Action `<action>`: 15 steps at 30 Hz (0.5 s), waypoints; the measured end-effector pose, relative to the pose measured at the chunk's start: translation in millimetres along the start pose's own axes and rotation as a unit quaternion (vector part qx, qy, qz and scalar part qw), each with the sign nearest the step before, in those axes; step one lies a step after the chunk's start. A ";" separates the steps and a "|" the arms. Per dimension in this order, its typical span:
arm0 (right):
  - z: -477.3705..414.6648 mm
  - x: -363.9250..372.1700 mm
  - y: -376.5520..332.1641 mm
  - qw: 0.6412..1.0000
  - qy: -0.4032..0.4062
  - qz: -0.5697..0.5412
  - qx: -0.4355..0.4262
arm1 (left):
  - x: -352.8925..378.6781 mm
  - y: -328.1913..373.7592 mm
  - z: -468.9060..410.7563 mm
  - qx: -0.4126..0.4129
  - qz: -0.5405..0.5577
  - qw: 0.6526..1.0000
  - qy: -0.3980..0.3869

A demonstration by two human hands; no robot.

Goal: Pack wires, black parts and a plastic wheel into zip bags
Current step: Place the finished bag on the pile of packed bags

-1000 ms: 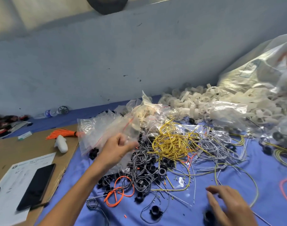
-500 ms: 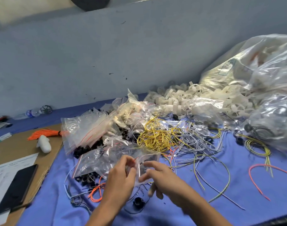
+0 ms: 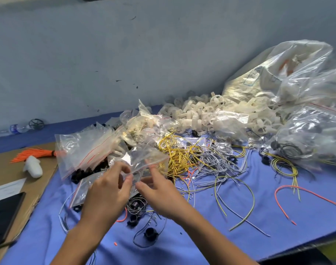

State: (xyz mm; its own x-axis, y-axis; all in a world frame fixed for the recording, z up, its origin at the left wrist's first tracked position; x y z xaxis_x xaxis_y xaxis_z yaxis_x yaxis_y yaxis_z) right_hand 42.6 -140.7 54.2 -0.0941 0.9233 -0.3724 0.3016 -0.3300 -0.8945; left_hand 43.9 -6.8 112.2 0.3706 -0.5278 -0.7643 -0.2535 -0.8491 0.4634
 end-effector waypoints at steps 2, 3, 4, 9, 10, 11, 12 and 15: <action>4.8 5.5 3.4 0.996 -0.039 0.072 -0.024 | 15.7 -7.0 -1.1 0.000 -0.041 0.998 -0.047; 8.6 7.4 1.7 0.992 -0.050 0.109 -0.045 | 24.8 -11.8 -2.6 -0.005 -0.062 0.995 -0.079; 12.8 6.9 -1.4 0.987 -0.046 0.139 -0.071 | 32.9 -16.8 -4.7 -0.010 -0.082 0.991 -0.105; 28.2 -60.5 0.1 0.948 0.167 0.217 -0.164 | 37.6 -20.1 -7.2 -0.009 -0.079 0.993 -0.090; 24.3 -82.7 10.7 0.936 0.199 0.249 -0.149 | 36.7 -19.1 -7.4 -0.009 -0.076 0.993 -0.089; 17.7 -105.1 25.7 0.927 0.211 0.287 -0.116 | 36.7 -17.8 -7.6 -0.010 -0.071 0.993 -0.092; 9.6 -126.7 44.3 0.919 0.205 0.329 -0.068 | 37.1 -15.4 -7.5 -0.009 -0.065 0.993 -0.096; -4.8 -180.3 97.2 0.879 0.176 0.437 0.070 | 37.0 -6.4 -7.1 -0.012 -0.049 0.994 -0.098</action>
State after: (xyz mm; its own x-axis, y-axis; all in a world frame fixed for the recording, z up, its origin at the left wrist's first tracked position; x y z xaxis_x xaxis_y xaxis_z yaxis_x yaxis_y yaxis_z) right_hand 93.5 -338.4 35.5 0.4223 0.3001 -0.8553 -0.0084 -0.9423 -0.3348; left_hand 65.6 -21.0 84.1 0.2111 -0.4301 -0.8778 -0.2023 -0.8978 0.3912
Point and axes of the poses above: each hand's wrist, its own z-axis away from the middle knuckle, its own x-axis out of the palm, y = z × x, the point moved 7 cm from there along -z, towards the middle knuckle, and after that the axes turned 12 degrees about -x, right-handed, at the moved point
